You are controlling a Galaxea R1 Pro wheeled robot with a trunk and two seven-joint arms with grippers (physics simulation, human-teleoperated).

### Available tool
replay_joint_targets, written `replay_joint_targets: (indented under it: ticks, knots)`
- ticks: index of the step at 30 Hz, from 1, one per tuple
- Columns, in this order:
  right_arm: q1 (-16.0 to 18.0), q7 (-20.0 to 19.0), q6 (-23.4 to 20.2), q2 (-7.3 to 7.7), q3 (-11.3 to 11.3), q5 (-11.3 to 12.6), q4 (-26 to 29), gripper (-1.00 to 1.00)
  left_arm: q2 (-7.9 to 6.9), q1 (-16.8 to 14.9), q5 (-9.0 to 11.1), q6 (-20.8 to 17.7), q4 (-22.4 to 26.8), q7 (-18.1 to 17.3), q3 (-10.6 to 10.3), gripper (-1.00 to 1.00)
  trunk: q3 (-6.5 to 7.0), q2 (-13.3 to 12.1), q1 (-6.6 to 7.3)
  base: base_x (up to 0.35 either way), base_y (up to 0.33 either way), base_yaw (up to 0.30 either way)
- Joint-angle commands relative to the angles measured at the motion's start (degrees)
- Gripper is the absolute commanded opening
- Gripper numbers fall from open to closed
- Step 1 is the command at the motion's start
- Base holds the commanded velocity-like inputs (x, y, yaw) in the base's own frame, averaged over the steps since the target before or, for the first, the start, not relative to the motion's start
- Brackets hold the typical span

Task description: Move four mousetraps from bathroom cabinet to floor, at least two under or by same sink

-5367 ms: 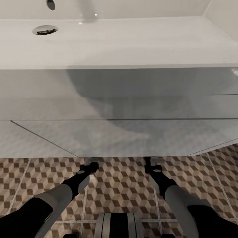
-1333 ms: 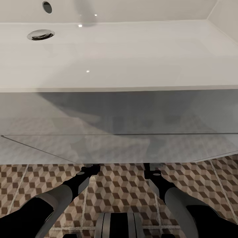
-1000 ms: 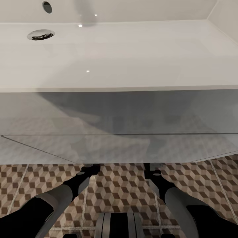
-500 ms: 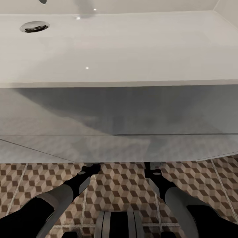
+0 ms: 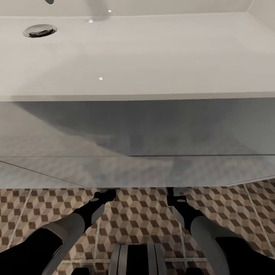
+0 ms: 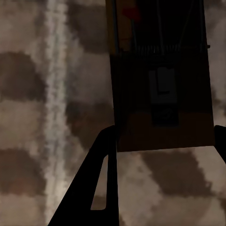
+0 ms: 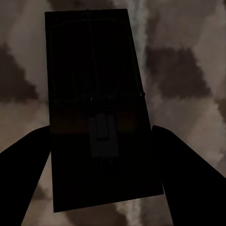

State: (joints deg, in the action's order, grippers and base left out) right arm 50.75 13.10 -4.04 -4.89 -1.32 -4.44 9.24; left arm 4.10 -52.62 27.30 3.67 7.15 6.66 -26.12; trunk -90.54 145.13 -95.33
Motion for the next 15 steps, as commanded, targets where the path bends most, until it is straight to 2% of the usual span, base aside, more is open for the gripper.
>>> replay_joint_targets:
  ticks: [1,15]
  knots:
    - [-0.03,-0.01,-0.35,-0.03,-0.09,0.49,-0.36,-1.00,0.01,-0.03,0.38,0.18,-0.03,0.41,-0.52,-1.00,-0.03,0.00,0.00,0.000,0.000,0.000]
    - [-0.03,-0.01,-0.27,-0.03,-0.09,0.49,-0.36,-1.00,-0.14,-0.03,0.37,0.24,-0.03,0.72,-0.52,-1.00,-0.03,0.00,0.00,0.000,0.000,0.000]
